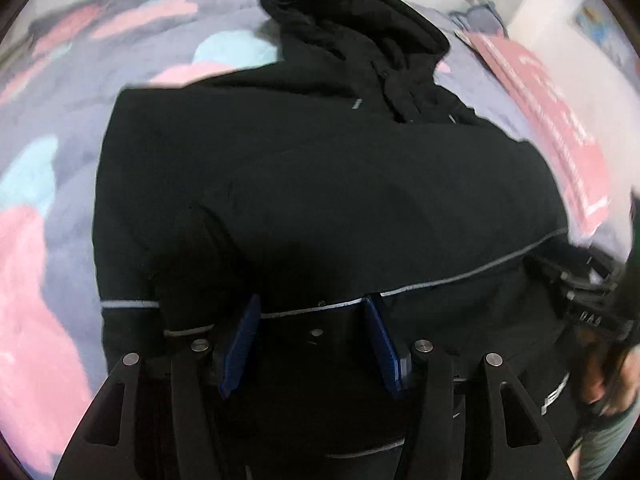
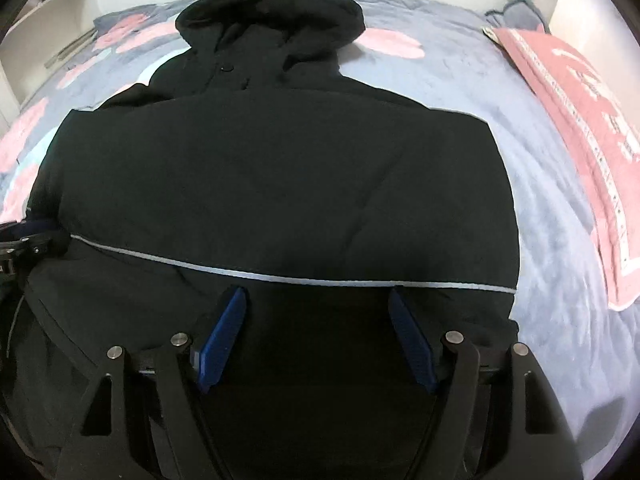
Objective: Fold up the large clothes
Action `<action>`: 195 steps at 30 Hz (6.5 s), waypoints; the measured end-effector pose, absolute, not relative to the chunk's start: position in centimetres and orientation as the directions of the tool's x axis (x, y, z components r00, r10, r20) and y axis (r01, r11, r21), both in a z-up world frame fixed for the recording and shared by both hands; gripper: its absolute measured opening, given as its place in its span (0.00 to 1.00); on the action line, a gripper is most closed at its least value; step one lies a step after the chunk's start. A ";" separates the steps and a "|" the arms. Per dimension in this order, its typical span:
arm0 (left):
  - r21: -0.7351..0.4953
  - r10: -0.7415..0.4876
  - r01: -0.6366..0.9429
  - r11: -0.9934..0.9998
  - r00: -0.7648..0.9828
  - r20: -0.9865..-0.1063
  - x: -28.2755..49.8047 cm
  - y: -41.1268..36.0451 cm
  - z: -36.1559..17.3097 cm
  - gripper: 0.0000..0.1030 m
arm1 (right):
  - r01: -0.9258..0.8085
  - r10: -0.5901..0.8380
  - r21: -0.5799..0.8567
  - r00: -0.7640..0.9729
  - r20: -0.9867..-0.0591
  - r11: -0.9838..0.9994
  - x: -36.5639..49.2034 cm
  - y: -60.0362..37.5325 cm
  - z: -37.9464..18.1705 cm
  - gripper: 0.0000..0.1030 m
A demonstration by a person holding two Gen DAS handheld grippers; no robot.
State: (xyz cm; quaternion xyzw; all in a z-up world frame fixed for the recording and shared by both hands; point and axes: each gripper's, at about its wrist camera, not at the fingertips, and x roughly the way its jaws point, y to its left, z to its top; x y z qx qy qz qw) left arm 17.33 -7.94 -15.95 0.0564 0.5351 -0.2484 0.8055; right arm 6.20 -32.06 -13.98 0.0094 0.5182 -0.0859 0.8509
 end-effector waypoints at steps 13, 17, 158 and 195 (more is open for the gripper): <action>-0.245 -0.462 0.435 0.866 0.514 -0.723 26.2 -7.5 -3.2 0.55 | 0.151 -0.058 0.041 0.596 -0.801 0.988 12.8 -36.0 -4.4 0.74; -0.325 -0.477 0.362 0.873 0.504 -0.720 34.0 -8.6 -5.0 0.55 | 0.203 -0.032 0.129 0.641 -0.767 0.971 19.1 -39.3 -3.5 0.74; -0.129 -0.686 0.776 0.618 0.452 -0.571 12.4 -1.2 0.7 0.29 | -0.181 0.219 0.127 0.696 -0.684 0.975 2.3 -34.5 -4.6 0.30; -0.302 -0.565 0.611 0.732 0.295 -0.771 11.7 -7.8 -10.2 0.45 | -0.014 0.067 0.073 0.587 -0.807 0.997 3.7 -28.2 -10.7 0.58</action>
